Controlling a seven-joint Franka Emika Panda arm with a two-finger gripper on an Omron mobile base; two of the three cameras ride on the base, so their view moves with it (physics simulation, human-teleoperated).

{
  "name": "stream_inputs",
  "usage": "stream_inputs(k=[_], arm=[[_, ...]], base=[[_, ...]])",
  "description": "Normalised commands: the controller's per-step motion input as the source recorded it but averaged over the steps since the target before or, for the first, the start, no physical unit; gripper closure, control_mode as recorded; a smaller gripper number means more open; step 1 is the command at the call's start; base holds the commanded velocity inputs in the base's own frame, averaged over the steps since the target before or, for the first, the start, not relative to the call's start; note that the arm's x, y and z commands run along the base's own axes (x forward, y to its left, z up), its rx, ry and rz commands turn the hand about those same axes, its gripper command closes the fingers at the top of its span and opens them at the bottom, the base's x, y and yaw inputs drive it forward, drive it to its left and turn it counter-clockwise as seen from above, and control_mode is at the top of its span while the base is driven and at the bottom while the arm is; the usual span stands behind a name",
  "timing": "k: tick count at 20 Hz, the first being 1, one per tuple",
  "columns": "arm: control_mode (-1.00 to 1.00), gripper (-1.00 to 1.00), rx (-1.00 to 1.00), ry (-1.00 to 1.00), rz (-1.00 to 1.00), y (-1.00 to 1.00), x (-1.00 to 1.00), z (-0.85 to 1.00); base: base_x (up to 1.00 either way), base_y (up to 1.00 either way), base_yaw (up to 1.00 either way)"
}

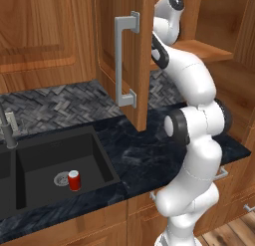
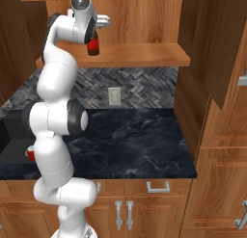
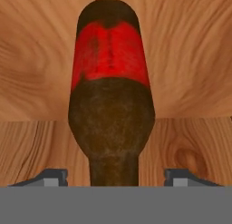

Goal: Open the cabinet directly in front. Then move the beer and the mug to the dining counter with the candle on it.

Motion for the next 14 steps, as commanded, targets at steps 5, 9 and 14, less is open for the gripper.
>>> stream_inputs(k=[5,9,14], arm=[[-1.0,1.0,-0.03,0.0,0.0,0.11,0.01,-0.03],[-1.0,1.0,-0.01,0.0,0.0,0.0,0.0,-0.06],[-1.0,1.0,0.0,-0.04,0.0,-0.09,-0.21,0.0]], base=[[0.0,0.0,0.0],[0.0,0.0,0.0],[0.0,0.0,0.0]])
